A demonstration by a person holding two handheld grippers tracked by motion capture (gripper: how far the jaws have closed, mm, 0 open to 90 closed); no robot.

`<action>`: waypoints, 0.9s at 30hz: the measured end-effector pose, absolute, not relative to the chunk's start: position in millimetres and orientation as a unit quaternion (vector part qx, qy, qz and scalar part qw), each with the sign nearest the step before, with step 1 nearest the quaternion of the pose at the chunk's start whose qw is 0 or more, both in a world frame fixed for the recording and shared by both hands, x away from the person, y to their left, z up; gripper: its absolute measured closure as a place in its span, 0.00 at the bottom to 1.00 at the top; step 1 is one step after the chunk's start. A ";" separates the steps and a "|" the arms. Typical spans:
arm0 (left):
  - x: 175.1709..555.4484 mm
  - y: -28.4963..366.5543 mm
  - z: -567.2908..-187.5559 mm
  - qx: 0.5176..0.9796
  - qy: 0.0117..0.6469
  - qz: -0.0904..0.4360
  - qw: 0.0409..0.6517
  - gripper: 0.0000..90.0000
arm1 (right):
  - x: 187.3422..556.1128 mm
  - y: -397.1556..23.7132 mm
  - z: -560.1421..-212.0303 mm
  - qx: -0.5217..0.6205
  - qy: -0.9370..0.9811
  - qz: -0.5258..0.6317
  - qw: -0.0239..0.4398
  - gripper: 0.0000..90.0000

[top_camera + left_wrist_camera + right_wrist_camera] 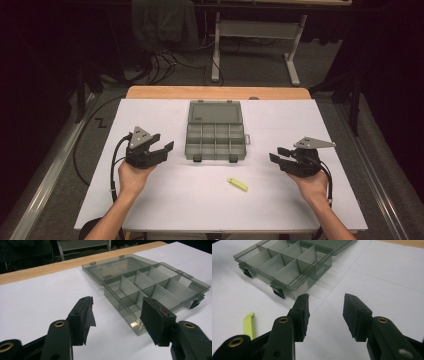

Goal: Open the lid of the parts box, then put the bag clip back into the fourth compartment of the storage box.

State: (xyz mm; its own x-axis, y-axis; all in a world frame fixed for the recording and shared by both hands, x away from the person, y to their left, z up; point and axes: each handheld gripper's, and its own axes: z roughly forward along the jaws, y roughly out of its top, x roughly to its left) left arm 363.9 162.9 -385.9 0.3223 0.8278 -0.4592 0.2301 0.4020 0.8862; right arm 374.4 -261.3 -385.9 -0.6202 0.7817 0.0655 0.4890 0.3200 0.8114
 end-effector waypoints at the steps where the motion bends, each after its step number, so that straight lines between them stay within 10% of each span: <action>1: 362.5 163.6 -386.4 0.495 0.534 0.232 0.644 0.47 | 373.1 -262.0 -387.8 0.400 0.793 0.425 0.171 0.64; 27: 330.4 168.9 -406.4 0.489 0.523 0.246 0.653 0.44 | 351.8 -266.1 -401.0 0.401 0.792 0.430 0.167 0.63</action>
